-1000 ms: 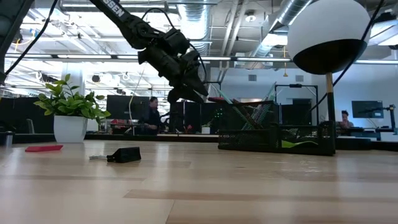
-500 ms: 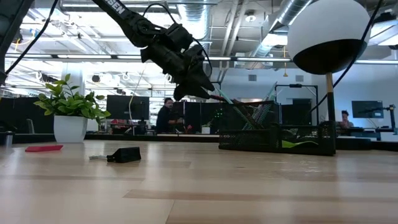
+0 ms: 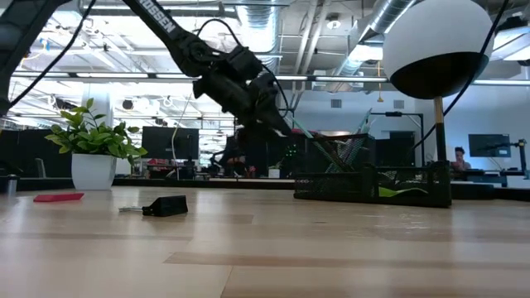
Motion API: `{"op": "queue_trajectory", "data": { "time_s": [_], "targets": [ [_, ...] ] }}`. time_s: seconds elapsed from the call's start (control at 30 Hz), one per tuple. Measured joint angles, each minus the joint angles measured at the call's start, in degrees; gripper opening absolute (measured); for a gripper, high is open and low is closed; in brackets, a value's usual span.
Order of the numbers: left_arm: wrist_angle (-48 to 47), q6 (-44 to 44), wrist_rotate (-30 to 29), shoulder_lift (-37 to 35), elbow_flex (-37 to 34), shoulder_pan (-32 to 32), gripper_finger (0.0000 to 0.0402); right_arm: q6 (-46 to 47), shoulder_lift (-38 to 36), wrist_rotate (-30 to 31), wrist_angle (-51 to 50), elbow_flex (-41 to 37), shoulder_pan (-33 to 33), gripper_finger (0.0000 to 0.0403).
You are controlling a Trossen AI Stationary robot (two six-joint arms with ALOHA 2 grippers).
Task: Pick and place office supplies into organizer
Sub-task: Put the black scissors into the desk organizer
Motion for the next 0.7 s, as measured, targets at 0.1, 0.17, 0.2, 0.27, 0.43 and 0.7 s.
{"op": "queue_trajectory", "data": {
  "time_s": [0.1, 0.17, 0.2, 0.27, 0.43, 0.7],
  "targets": [
    [4.03, -1.56, 2.50, 0.29, 0.15, 0.34, 0.0159, -0.04, 0.00, -0.50, -0.30, 0.00, 0.00, 0.0088],
    [5.44, -2.61, 2.72, 0.33, 0.07, 0.78, 0.0159, -0.10, 0.00, -0.89, -0.75, 0.00, 0.00, 0.0088],
    [6.56, -3.16, 2.77, 0.39, 0.07, 0.95, 0.0159, -0.09, 0.00, -1.00, -0.97, 0.00, 0.00, 0.0088],
    [7.92, -3.58, 3.19, 0.39, 0.07, 1.07, 0.0159, -0.11, 0.00, -1.01, -1.87, 0.00, 0.00, 0.0088],
    [8.25, -3.55, 4.06, 0.40, 0.04, 1.10, 0.0159, -0.11, 0.00, -1.01, -3.12, 0.00, 0.00, 0.0088],
    [8.00, 1.07, 2.66, 0.40, 0.04, 1.06, 0.0128, 1.49, 0.00, -1.03, -3.26, 0.00, 0.00, 0.0088]
  ]
}}
